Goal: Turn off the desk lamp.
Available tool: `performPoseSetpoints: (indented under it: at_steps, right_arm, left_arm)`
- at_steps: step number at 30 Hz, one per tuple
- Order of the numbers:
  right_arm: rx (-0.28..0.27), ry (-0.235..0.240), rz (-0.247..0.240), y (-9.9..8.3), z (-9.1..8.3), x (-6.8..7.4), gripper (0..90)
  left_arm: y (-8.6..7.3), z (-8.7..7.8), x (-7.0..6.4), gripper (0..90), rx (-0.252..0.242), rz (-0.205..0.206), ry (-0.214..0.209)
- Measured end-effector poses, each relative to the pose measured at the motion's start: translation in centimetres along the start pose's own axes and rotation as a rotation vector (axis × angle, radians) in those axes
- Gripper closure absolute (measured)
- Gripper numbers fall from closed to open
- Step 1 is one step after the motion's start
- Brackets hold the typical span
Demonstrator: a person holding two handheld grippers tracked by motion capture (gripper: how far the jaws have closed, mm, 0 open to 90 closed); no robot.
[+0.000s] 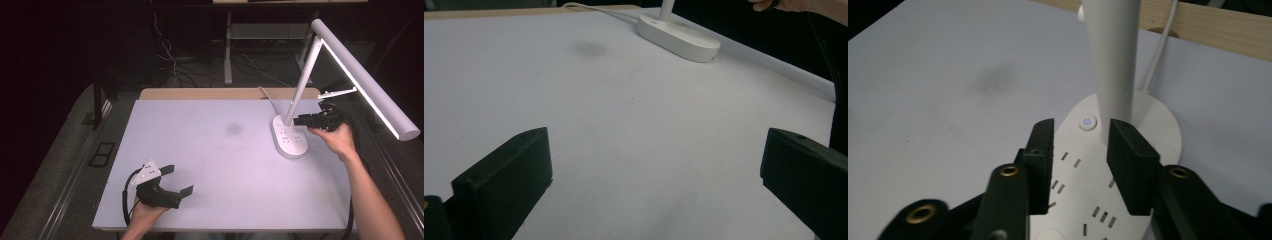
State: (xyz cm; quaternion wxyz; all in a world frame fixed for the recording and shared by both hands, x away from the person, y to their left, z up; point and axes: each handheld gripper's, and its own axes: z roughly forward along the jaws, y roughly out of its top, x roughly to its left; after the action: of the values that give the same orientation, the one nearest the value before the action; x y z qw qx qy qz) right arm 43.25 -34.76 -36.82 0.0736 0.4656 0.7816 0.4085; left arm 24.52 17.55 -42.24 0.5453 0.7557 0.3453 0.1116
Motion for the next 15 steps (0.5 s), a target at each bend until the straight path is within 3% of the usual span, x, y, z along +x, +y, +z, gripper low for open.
performPoseSetpoints:
  at_steps: [3,6,11,15]
  right_arm:
    - [-0.022,-0.052,0.004,0.0,0.2,-0.6,83.1]
    - [-0.034,-0.074,0.027,-0.2,0.3,-1.4,89.9]
    - [-0.049,-0.067,0.078,-0.4,0.7,-2.4,90.0]
    - [-0.037,-0.069,0.086,-0.4,1.5,-2.9,90.0]
  left_arm:
    - [0.0,-0.1,0.0,0.0,-0.002,-0.001,0.001]
    - [0.0,-0.1,0.1,0.0,-0.002,-0.004,0.002]
    - [0.0,0.0,0.1,0.0,-0.001,-0.002,0.001]
    - [0.0,0.0,0.1,0.0,-0.001,-0.004,0.002]
